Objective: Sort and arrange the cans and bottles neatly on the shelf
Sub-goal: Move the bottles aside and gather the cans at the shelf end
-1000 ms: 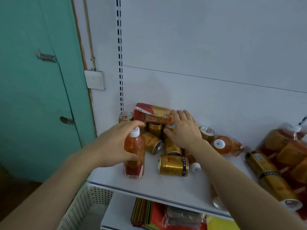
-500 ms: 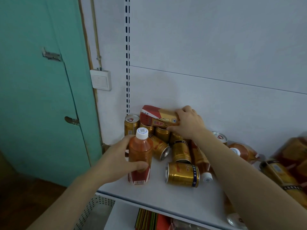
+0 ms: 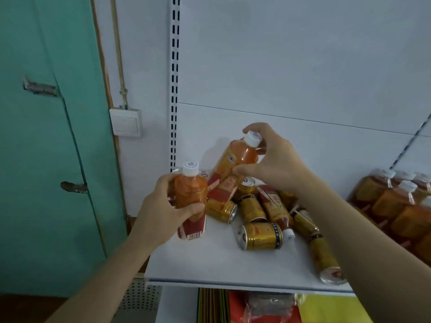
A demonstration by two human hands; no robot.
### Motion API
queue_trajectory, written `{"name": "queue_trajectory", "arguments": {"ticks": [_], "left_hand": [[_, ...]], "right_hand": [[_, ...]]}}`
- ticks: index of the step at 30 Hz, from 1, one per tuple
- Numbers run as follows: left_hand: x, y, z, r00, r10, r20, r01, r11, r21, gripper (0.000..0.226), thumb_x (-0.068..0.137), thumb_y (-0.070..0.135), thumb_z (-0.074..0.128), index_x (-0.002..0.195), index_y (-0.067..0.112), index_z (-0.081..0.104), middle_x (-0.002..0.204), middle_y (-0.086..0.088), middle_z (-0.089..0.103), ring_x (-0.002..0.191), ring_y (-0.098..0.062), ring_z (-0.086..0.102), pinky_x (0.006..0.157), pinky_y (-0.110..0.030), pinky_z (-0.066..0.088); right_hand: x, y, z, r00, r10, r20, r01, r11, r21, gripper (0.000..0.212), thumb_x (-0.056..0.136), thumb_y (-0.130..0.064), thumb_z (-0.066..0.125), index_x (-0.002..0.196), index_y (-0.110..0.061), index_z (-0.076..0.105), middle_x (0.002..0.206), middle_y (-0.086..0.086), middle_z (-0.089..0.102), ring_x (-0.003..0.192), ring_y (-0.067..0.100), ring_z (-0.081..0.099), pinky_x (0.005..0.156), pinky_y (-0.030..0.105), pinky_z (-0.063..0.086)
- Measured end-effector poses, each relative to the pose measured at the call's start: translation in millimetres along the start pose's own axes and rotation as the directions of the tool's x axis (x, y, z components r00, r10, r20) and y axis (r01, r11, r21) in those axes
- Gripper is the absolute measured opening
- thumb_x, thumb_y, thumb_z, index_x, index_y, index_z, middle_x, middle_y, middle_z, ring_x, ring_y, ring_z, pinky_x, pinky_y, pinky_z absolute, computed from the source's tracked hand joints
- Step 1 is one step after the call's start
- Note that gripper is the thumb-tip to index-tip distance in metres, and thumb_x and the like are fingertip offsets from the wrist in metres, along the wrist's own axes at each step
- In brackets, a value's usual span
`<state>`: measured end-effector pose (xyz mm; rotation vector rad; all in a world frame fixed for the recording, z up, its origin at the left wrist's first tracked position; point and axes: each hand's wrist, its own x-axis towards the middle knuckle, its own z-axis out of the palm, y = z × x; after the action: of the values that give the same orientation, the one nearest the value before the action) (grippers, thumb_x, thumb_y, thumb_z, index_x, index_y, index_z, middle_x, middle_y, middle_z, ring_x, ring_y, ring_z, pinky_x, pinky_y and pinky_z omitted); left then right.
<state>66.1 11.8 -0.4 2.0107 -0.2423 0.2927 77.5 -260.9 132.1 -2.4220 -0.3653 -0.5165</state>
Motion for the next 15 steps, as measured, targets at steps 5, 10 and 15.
{"name": "queue_trajectory", "arguments": {"ticks": [5, 10, 15], "left_hand": [[-7, -2, -7, 0.994, 0.058, 0.093, -0.055, 0.998, -0.036, 0.076, 0.060, 0.080, 0.082, 0.120, 0.076, 0.035, 0.113, 0.047, 0.060, 0.105, 0.025, 0.056, 0.082, -0.012, 0.043], [-23, -19, 1, 0.980, 0.055, 0.193, -0.048, 0.998, -0.040, 0.080, 0.059, 0.077, 0.083, 0.121, 0.080, 0.032, 0.116, 0.042, 0.062, 0.110, 0.020, 0.057, 0.084, -0.013, 0.043], [-22, -32, 1, 0.976, 0.011, 0.219, 0.006, 0.997, -0.075, 0.077, 0.060, 0.077, 0.082, 0.120, 0.077, 0.034, 0.115, 0.047, 0.059, 0.108, 0.022, 0.056, 0.087, -0.017, 0.046]], "right_hand": [[-50, -7, 22, 0.985, 0.090, 0.146, -0.084, 0.995, -0.045, 0.098, 0.053, -0.066, 0.090, 0.138, -0.058, 0.043, 0.113, -0.022, 0.069, 0.103, -0.005, 0.067, 0.085, 0.024, 0.057], [-84, 6, 59, 0.964, 0.155, 0.215, -0.141, 0.987, -0.081, 0.099, 0.063, -0.058, 0.090, 0.146, -0.056, 0.036, 0.101, -0.036, 0.066, 0.096, -0.015, 0.063, 0.079, 0.013, 0.054], [-98, 12, 79, 0.974, 0.146, 0.171, -0.142, 0.989, -0.040, 0.081, 0.074, -0.055, 0.085, 0.139, -0.055, 0.037, 0.110, -0.043, 0.064, 0.100, -0.012, 0.064, 0.075, 0.005, 0.047]]}}
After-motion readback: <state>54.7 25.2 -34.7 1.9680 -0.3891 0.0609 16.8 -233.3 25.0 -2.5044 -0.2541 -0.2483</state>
